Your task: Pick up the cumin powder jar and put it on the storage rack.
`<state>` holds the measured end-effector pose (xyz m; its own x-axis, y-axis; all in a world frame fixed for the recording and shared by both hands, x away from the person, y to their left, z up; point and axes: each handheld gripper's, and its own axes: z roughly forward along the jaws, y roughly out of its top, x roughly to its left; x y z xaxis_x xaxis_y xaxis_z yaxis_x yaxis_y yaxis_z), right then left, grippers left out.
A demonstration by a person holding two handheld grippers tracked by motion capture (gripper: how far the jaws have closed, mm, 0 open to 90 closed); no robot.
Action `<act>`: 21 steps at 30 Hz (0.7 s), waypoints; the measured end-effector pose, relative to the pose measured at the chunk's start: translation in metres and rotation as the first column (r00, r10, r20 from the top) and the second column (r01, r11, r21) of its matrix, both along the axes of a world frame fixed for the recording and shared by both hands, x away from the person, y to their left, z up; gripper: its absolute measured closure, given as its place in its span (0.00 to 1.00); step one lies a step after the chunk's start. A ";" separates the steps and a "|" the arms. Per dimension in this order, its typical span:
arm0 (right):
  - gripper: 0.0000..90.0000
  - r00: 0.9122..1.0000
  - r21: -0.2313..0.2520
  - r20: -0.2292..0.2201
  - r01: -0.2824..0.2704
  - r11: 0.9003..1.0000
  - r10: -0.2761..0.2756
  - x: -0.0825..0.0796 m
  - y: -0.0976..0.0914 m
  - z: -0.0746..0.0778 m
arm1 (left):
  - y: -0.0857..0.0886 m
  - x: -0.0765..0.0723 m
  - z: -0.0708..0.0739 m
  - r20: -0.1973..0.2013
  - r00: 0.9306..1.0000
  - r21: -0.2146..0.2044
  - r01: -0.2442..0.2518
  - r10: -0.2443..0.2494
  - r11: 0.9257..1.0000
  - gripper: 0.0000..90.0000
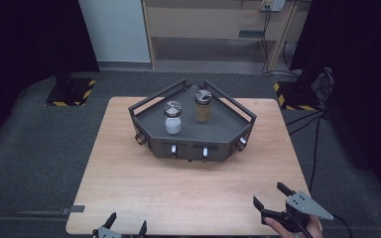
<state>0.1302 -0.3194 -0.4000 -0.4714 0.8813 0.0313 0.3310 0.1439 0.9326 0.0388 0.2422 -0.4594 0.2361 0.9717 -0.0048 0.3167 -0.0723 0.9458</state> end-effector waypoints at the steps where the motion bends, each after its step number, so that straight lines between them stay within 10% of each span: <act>1: 0.08 1.000 -0.002 -0.007 0.002 1.000 -0.002 0.000 -0.001 -0.001 | 0.000 0.000 0.000 0.000 1.000 -0.001 0.001 -0.001 1.000 0.04; 21: 0.07 0.990 -0.034 -0.129 0.049 0.998 -0.053 0.012 -0.017 -0.021 | 0.001 0.001 0.000 -0.007 1.000 -0.004 0.009 -0.009 1.000 0.04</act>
<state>0.1424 -0.3361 -0.4211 -0.4197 0.9056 0.0614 0.4564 0.1521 0.8767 0.0394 0.2433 -0.4595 0.2445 0.9696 -0.0099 0.3229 -0.0718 0.9437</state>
